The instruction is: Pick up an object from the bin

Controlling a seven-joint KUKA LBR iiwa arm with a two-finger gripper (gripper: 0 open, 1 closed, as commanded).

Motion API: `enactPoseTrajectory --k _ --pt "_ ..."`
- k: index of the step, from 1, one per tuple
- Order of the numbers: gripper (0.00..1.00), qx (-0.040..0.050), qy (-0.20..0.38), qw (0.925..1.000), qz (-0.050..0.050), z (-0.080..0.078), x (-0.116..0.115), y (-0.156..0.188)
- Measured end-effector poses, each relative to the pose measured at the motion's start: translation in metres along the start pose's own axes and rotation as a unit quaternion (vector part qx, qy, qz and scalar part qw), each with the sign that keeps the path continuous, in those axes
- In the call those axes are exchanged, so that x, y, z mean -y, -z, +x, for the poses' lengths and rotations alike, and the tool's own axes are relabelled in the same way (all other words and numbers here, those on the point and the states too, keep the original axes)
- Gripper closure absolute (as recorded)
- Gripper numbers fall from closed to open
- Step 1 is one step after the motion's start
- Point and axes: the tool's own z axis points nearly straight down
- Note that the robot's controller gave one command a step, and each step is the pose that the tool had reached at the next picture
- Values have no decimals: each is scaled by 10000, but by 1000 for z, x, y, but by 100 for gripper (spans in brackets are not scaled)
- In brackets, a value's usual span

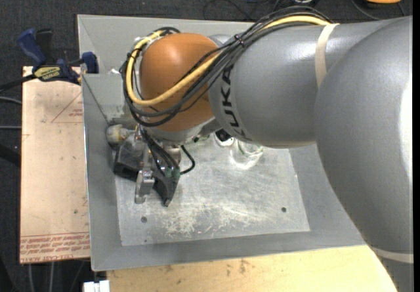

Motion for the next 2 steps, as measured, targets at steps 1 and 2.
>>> enactPoseTrajectory --k 1,2 --pt "0 35 -19 10000 -8 -2 1 4" --pt "0 66 24 10000 -23 -5 42 -46"
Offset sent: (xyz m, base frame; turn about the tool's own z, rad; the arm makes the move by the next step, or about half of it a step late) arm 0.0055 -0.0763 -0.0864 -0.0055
